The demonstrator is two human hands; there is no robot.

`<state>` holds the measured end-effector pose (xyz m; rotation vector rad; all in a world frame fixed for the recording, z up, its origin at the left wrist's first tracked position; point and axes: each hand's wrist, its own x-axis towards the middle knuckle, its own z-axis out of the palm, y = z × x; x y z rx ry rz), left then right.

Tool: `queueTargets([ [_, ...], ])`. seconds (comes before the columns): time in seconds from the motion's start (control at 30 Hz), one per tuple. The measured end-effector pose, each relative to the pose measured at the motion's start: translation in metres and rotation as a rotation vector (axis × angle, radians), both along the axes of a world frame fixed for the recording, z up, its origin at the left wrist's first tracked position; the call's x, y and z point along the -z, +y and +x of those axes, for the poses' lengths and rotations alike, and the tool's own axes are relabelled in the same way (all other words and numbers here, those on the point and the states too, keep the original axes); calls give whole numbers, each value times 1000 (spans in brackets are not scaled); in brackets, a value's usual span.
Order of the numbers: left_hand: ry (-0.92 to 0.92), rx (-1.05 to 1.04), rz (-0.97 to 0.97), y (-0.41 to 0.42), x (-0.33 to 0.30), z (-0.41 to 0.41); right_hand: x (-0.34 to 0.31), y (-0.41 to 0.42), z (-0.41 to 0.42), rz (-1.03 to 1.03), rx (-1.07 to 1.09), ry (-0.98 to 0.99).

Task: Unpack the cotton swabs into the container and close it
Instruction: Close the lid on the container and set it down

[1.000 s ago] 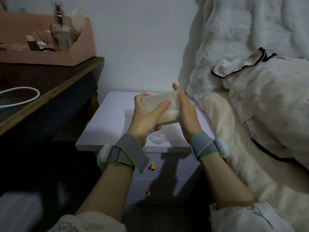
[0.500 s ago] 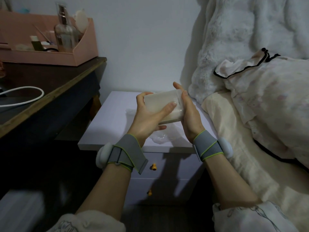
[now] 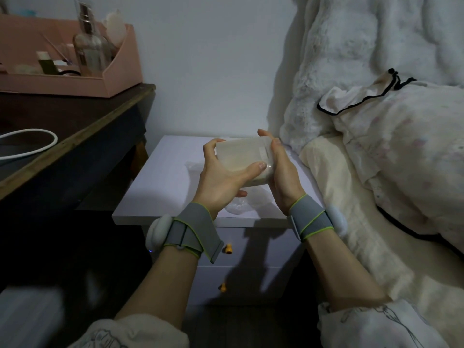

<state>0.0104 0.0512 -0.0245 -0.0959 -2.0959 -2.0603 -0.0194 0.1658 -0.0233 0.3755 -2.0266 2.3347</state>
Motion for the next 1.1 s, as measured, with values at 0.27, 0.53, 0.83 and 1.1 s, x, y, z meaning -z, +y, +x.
queueTargets([
  [0.27, -117, -22, 22, -6, -6, 1, -1, 0, -2, 65, -38, -17],
  [0.53, -146, 48, -36, -9, -9, 4, 1, -3, -3, 109, 124, -6],
  [0.83, -146, 11, -39, -2, -3, 4, 14, -3, -8, 122, 160, -31],
  [1.1, -144, 2, -45, -3, 0, 1, 10, -7, -6, 114, 214, -38],
])
